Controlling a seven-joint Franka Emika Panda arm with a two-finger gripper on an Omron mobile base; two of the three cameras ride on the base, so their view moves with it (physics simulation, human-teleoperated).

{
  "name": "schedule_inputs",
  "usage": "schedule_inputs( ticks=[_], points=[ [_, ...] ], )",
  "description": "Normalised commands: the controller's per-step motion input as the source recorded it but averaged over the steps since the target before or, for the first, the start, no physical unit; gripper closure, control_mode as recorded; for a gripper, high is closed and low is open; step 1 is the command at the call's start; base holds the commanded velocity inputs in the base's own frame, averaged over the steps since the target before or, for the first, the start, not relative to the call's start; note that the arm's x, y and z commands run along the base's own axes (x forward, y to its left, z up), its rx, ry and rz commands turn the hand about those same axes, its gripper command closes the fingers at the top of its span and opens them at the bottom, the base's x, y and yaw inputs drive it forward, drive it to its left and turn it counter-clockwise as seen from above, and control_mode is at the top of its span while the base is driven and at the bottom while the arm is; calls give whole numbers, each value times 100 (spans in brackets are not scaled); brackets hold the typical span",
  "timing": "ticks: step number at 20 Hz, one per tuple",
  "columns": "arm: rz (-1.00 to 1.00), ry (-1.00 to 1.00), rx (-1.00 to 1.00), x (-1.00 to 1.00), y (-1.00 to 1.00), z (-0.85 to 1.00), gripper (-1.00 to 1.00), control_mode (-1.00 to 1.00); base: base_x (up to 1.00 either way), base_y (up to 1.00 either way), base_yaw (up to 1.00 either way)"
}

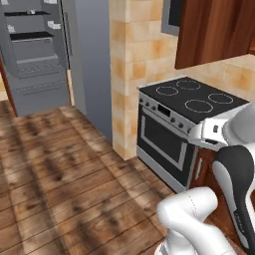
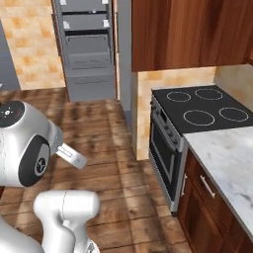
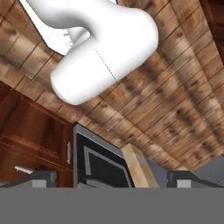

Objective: Retrieve the bottle and the shaker from the cabinet and place them next to the mixing bowl on the counter. Then add garlic from the fridge to the mixing bowl.

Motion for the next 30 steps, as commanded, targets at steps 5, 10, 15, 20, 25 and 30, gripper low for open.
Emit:
schedule_inputs(
  ticks=[5, 10, 15, 20, 25, 30],
  points=[
    [0, 0, 0, 0, 0, 0, -100, 100, 46, 38, 23],
    [0, 0, 0, 0, 0, 0, -100, 100, 34, 15, 24],
    [0, 0, 0, 0, 0, 0, -100, 100, 64, 15, 27],
    [0, 0, 0, 0, 0, 0, -100, 100, 100, 34, 27],
    [0, 0, 0, 0, 0, 0, -100, 100, 100, 19, 24],
    [0, 0, 0, 0, 0, 0, -100, 100, 100, 1, 26]
  ],
)
